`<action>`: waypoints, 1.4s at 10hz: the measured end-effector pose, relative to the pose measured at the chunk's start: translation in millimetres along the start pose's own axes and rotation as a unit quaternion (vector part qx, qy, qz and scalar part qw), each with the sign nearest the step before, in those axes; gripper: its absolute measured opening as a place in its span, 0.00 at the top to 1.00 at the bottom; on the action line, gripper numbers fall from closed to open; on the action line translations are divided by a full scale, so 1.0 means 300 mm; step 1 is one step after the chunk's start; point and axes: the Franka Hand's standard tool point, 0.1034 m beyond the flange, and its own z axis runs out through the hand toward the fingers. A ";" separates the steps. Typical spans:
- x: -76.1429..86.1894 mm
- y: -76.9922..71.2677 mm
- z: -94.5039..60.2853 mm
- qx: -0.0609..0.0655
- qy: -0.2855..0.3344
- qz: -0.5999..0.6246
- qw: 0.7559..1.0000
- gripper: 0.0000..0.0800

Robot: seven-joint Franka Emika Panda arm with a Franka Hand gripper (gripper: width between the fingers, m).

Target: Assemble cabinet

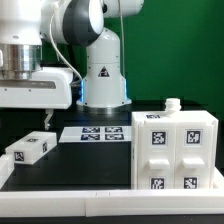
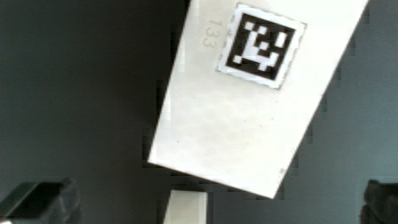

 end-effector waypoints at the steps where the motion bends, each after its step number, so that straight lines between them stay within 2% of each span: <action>1: 0.000 -0.005 0.000 0.002 -0.003 0.007 1.000 0.00; 2: 0.009 -0.014 -0.005 0.010 -0.017 0.043 0.999 0.00; 5: -0.007 -0.016 0.012 0.016 -0.022 0.084 0.996 0.00; 10: -0.073 -0.028 0.075 0.011 -0.031 0.080 0.996 0.00; 14: -0.116 -0.040 0.161 -0.002 -0.033 0.072 0.997 0.00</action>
Offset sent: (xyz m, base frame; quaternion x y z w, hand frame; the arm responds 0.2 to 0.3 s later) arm -0.0104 -0.0019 -0.0085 0.0111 -0.0431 0.1396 0.9892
